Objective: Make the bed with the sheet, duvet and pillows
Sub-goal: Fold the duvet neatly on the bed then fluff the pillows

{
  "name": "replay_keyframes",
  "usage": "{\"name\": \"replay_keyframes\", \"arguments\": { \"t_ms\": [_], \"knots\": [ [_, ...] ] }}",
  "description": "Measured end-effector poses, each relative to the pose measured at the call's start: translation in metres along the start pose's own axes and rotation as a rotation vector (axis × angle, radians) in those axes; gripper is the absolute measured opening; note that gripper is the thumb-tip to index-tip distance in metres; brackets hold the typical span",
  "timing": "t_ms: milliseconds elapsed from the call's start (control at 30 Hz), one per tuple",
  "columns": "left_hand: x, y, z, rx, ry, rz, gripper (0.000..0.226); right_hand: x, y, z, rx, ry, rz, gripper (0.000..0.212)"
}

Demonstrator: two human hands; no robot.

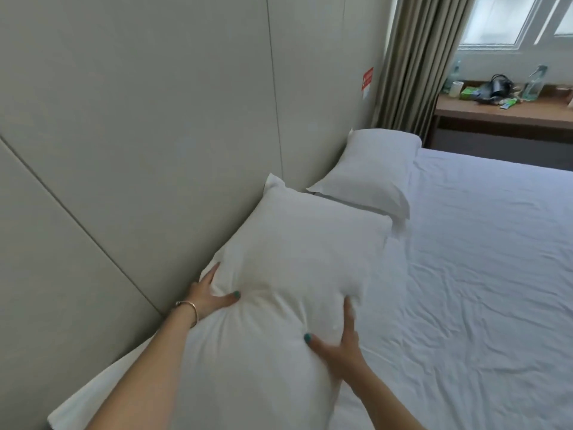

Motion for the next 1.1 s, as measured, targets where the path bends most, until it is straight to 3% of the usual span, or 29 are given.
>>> {"name": "replay_keyframes", "arguments": {
  "t_ms": [167, 267, 333, 400, 467, 533, 600, 733, 867, 1100],
  "knots": [
    [-0.011, 0.023, -0.013, 0.090, 0.102, 0.018, 0.126, -0.003, -0.016, -0.015, -0.003, 0.027, -0.040, 0.124],
    [-0.016, 0.006, -0.022, -0.115, 0.036, -0.169, 0.124, -0.004, -0.007, -0.015, 0.070, 0.020, 0.044, 0.121],
    [-0.023, 0.020, -0.019, -0.190, 0.110, -0.307, 0.104, -0.022, -0.012, -0.014, 0.028, 0.212, 0.216, 0.112],
    [-0.013, 0.066, -0.008, 0.065, 0.294, -0.240, 0.079, -0.041, -0.036, -0.016, -0.130, 0.455, 0.433, 0.095],
    [0.025, 0.090, 0.007, 0.258, 0.313, -0.298, 0.069, -0.029, -0.052, -0.032, -0.228, 0.354, 0.659, 0.082],
    [0.071, 0.061, 0.006, 0.182, 0.154, -0.542, 0.077, -0.001, -0.037, -0.048, -0.180, 0.077, 0.858, 0.075],
    [0.078, 0.034, -0.007, 0.098, 0.110, -0.635, 0.081, 0.009, -0.023, -0.054, -0.134, -0.031, 0.921, 0.072],
    [0.072, 0.037, -0.022, 0.130, 0.140, -0.609, 0.081, 0.007, -0.028, -0.058, -0.124, -0.016, 0.899, 0.069],
    [0.068, 0.037, -0.011, 0.284, 0.318, -0.497, 0.081, 0.009, -0.027, -0.050, -0.156, 0.076, 0.887, 0.066],
    [0.073, 0.043, -0.011, 0.291, 0.360, -0.522, 0.076, -0.007, -0.021, -0.046, -0.196, 0.090, 0.877, 0.061]
  ]
}}
Point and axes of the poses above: each hand's wrist, its own z-axis away from the middle knuckle, its own x-axis out of the palm, y = z × x, the point moved 9 cm from there along -z, towards the middle knuckle, and after that the axes turned 14 degrees about z, right-handed, at the moved point
